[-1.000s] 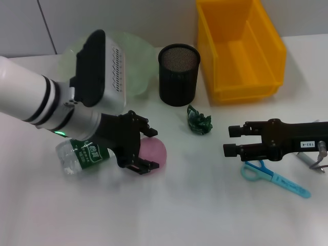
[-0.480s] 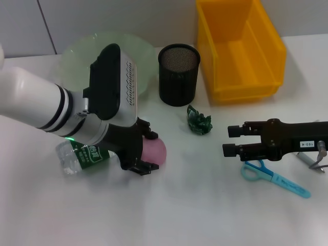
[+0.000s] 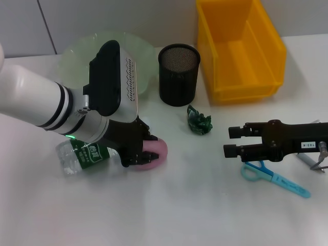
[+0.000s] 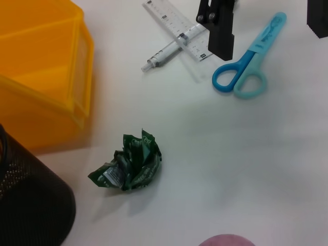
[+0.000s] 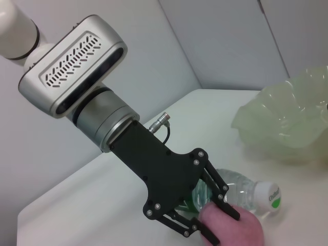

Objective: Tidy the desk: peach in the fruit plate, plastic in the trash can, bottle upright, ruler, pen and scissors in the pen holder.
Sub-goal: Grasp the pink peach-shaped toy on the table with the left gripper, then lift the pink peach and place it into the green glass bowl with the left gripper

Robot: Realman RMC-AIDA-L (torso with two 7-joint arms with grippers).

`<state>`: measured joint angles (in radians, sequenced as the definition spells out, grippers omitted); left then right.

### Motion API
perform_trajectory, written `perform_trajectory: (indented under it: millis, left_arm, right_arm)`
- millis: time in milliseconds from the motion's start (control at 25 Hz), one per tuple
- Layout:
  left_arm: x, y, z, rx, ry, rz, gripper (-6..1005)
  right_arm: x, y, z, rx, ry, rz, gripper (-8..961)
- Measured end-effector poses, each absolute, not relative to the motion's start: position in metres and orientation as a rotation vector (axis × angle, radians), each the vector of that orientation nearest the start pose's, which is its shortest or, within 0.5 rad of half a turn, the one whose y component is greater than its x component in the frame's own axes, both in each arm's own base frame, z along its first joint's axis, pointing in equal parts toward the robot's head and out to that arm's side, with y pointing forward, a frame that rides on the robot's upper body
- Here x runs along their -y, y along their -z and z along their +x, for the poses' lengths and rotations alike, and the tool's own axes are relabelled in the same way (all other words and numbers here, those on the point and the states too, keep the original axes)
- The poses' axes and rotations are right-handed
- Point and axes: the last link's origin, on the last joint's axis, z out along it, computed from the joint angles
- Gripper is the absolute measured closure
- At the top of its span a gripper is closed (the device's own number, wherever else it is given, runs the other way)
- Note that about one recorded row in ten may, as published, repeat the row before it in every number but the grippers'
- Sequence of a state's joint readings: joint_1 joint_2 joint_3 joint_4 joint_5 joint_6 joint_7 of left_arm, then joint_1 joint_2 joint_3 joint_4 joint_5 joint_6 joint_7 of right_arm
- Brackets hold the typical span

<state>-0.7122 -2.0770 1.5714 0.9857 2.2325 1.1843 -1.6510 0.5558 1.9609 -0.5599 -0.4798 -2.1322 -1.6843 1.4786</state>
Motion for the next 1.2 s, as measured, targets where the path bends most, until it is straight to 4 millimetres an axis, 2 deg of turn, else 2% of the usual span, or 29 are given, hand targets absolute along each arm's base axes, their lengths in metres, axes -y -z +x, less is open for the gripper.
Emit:
perform_trajectory:
  millis: [320, 400, 480, 600, 680, 800, 840, 920, 960, 1000, 1080, 1200]
  left_arm:
    - [-0.368, 0.077, -0.157, -0.243, -0.274, -2.969, 682]
    - [-0.369, 0.071, -0.155, -0.215, -0.232, -2.960, 709]
    - [-0.373, 0.054, -0.151, -0.155, -0.136, -2.936, 723]
    - [-0.375, 0.045, -0.150, -0.125, -0.080, -2.922, 745]
    - [-0.388, 0.007, -0.148, 0.022, 0.176, -2.839, 761]
    - [-0.391, 0.000, -0.149, 0.055, 0.230, -2.807, 787]
    - [-0.407, -0.013, -0.156, 0.144, 0.358, -2.672, 796]
    - [-0.416, -0.015, -0.160, 0.189, 0.407, -2.597, 809]
    - [-0.427, -0.016, -0.166, 0.246, 0.455, -2.495, 816]
    - [-0.427, -0.016, -0.166, 0.246, 0.455, -2.495, 823]
    - [-0.441, -0.015, -0.174, 0.312, 0.481, -2.368, 836]
    - [-0.459, -0.006, -0.188, 0.387, 0.426, -2.235, 884]
  right_arm:
    - [-0.314, -0.023, 0.289, -0.920, -0.724, -2.777, 190]
    - [-0.314, -0.023, 0.289, -0.920, -0.723, -2.776, 190]
    - [-0.314, -0.023, 0.290, -0.921, -0.723, -2.776, 189]
    - [-0.314, -0.023, 0.290, -0.923, -0.722, -2.774, 189]
    - [-0.314, -0.023, 0.290, -0.923, -0.722, -2.773, 188]
    - [-0.314, -0.022, 0.290, -0.922, -0.722, -2.774, 188]
    - [-0.314, -0.023, 0.290, -0.921, -0.721, -2.773, 189]
    - [-0.315, -0.023, 0.289, -0.916, -0.721, -2.774, 189]
    - [-0.315, -0.023, 0.288, -0.913, -0.721, -2.776, 189]
    - [-0.315, -0.023, 0.288, -0.913, -0.721, -2.776, 190]
    - [-0.316, -0.023, 0.287, -0.910, -0.721, -2.777, 190]
    - [-0.317, -0.023, 0.287, -0.908, -0.722, -2.779, 190]
